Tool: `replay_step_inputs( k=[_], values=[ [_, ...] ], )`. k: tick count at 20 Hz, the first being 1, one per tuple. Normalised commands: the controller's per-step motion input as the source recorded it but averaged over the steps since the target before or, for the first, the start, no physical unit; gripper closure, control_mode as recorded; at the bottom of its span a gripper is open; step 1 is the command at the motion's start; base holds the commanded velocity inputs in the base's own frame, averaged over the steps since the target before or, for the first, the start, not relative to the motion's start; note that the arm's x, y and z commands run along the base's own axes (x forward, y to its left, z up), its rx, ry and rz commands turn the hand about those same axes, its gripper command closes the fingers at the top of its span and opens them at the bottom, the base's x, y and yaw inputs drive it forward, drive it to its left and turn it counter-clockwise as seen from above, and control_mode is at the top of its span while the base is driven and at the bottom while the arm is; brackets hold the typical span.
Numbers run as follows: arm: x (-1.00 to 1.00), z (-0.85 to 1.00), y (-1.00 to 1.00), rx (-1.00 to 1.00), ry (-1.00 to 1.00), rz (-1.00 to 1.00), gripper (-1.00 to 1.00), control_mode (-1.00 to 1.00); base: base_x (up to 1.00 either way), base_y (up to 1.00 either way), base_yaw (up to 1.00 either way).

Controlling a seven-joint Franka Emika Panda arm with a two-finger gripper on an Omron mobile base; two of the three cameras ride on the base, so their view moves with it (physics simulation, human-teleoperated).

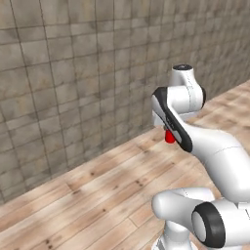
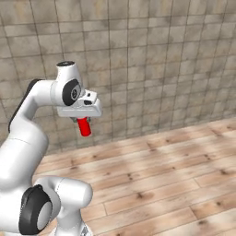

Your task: Four empty soda cans are scattered around the kitchen. Gather all the cans and cluster them next to the stove for recycling.

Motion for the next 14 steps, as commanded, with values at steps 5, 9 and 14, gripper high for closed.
replay_step_inputs(
  k=[5,9,14],
  values=[
    [0.00,0.00,0.00,0.00,0.00,0.00,1.00,1.00,0.00,0.05,-0.48],
    [0.00,0.00,0.00,0.00,0.00,0.00,1.00,1.00,0.02,0.06,-0.45],
    [0.00,0.00,0.00,0.00,0.00,0.00,1.00,1.00,0.29,0.17,-0.35]
  ],
)
